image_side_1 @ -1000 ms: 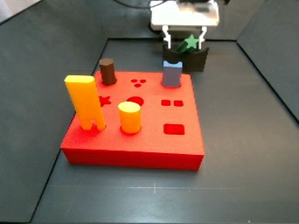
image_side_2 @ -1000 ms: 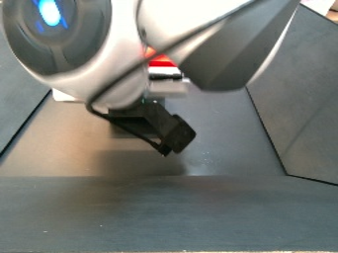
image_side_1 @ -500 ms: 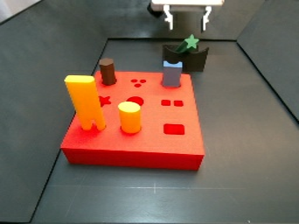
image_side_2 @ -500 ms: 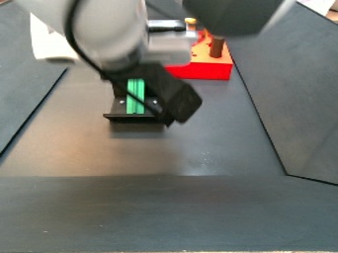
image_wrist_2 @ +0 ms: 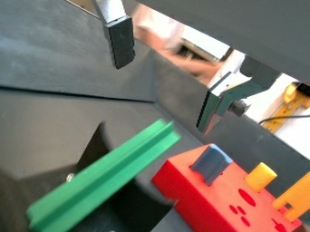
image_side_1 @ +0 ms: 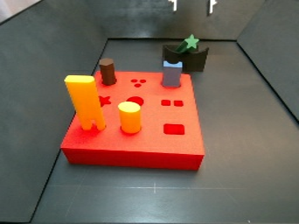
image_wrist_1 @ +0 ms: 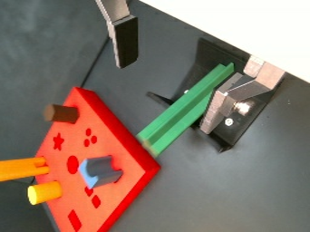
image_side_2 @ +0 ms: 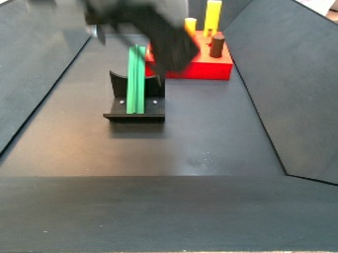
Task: Pick up the star object. Move up. Place the star object on the fixture. Regrasp the star object. Move to above the board. Insert the star object.
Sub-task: Regrasp the star object.
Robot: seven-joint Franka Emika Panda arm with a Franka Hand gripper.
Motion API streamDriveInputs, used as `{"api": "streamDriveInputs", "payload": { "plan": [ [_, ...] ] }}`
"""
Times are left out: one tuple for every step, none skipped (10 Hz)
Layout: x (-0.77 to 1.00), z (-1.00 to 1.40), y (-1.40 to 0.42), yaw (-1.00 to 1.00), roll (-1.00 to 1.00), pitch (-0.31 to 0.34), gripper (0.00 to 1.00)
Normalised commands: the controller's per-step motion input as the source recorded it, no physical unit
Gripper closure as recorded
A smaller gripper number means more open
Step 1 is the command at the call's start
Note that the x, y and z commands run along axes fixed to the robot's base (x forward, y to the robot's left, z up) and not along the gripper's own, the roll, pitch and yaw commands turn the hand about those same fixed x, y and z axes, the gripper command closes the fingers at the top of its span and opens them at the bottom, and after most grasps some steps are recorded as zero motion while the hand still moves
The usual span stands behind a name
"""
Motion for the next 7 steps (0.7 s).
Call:
{"api": "streamDriveInputs", "payload": {
  "plan": [
    [-0.04, 0.78, -1.00, 0.01, 1.00, 0.052, 0.00],
    [-0.05, 0.74, -1.00, 0.01, 1.00, 0.049, 0.00],
    [-0.05, 0.62, -1.00, 0.01, 1.00, 0.047, 0.00],
    [-0.05, 0.54, -1.00, 0.01, 1.00, 0.045, 0.00],
    [-0.03, 0.23, -0.69, 0.01, 1.00, 0.042, 0.00],
    [-0.02, 0.09, -0.48, 0.01, 1.00, 0.038, 0.00],
    [-0.02, 0.04, -0.27, 0.01, 1.00, 0.034, 0.00]
  ]
}}
